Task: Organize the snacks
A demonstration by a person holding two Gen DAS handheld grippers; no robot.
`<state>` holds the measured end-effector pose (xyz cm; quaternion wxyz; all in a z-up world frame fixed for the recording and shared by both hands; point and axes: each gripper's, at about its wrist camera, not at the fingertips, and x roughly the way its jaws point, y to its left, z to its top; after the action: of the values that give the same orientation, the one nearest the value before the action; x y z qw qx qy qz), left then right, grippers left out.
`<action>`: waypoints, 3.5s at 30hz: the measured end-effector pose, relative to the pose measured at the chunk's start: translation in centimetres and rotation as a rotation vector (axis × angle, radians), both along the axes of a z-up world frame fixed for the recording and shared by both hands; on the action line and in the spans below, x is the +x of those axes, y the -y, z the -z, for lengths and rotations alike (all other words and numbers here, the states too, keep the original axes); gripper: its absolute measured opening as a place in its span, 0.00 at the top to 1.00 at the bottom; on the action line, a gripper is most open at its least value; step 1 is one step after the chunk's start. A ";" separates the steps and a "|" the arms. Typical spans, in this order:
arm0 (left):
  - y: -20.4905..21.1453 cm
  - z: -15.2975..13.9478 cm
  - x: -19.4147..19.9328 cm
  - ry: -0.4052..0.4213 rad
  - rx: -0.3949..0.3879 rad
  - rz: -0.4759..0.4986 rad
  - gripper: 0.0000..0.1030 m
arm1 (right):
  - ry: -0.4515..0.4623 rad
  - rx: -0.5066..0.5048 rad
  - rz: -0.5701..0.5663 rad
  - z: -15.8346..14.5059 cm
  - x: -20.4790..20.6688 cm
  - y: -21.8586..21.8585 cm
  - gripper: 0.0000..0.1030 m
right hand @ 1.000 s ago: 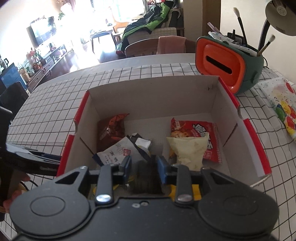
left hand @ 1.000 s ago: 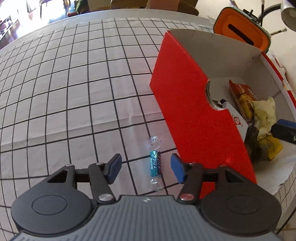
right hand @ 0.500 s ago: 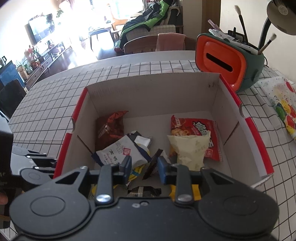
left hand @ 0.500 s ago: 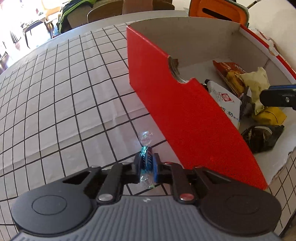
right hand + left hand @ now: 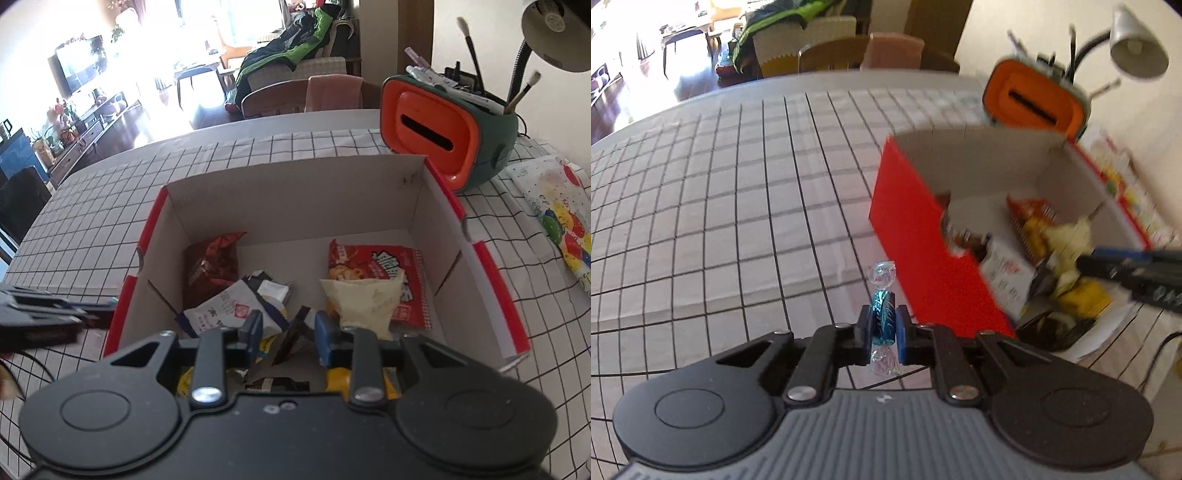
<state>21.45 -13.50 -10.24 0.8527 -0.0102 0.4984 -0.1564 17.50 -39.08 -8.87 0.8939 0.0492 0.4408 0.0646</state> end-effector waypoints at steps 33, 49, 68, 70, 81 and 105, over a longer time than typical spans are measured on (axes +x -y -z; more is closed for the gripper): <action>11.7 0.7 1.8 -0.049 0.071 0.190 0.88 | -0.009 0.013 0.017 0.2 -1.3 4.3 0.68; 7.9 -3.1 -1.7 0.057 -0.005 0.173 0.54 | 0.061 0.034 0.065 -3.0 -4.5 1.5 0.63; 2.8 -8.4 -6.4 0.224 -0.058 0.117 0.20 | 0.187 0.038 0.064 -7.1 -8.7 -1.7 0.15; 2.6 -8.9 -7.0 0.245 -0.061 0.118 0.19 | 0.200 0.024 0.063 -7.4 -9.1 -2.0 0.11; 1.5 -10.1 -9.5 0.326 -0.099 0.117 0.01 | 0.219 0.049 0.107 -8.0 -10.2 -1.8 0.00; 1.1 -10.5 -9.7 0.344 -0.079 0.084 0.00 | 0.245 0.058 0.123 -8.3 -11.2 -2.2 0.00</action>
<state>11.79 -14.63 0.25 0.9170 0.0041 0.3386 -0.2108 6.34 -36.85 -0.57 0.9415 0.0937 0.3225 0.0280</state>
